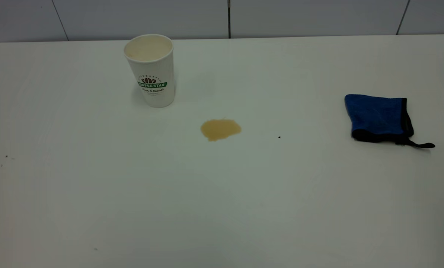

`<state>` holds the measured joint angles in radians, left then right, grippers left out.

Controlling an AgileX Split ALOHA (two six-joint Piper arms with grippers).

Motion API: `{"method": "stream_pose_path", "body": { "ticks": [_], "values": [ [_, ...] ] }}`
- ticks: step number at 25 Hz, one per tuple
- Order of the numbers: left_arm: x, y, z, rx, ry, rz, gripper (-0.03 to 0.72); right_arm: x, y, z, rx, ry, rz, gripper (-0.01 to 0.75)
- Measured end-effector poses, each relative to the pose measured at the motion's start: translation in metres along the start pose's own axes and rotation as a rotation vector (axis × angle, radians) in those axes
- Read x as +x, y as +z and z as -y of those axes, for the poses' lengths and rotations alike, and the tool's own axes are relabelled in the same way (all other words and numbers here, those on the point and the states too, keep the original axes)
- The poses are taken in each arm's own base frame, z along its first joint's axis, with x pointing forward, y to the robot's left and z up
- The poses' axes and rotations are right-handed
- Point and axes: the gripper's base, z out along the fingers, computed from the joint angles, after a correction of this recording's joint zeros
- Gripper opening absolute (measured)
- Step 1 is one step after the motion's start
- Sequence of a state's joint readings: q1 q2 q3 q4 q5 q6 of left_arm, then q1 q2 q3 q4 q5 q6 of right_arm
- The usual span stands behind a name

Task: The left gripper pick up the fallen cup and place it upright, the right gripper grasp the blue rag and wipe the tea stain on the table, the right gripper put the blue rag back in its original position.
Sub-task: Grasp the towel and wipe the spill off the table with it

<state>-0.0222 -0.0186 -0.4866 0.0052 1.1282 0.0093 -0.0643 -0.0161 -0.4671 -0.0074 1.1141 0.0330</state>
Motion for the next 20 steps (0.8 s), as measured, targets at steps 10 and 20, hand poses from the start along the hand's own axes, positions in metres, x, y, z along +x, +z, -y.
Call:
{"method": "stream_pose_path", "body": {
  "ticks": [10, 20],
  "values": [
    [0.0, 0.0, 0.0, 0.0, 0.0, 0.0, 0.238, -0.034, -0.001, -0.004, -0.03, 0.034, -0.046, 0.417],
    [0.0, 0.0, 0.0, 0.0, 0.0, 0.0, 0.238, -0.138, 0.103, -0.007, -0.029, -0.061, -0.266, 0.726]
  ]
}}
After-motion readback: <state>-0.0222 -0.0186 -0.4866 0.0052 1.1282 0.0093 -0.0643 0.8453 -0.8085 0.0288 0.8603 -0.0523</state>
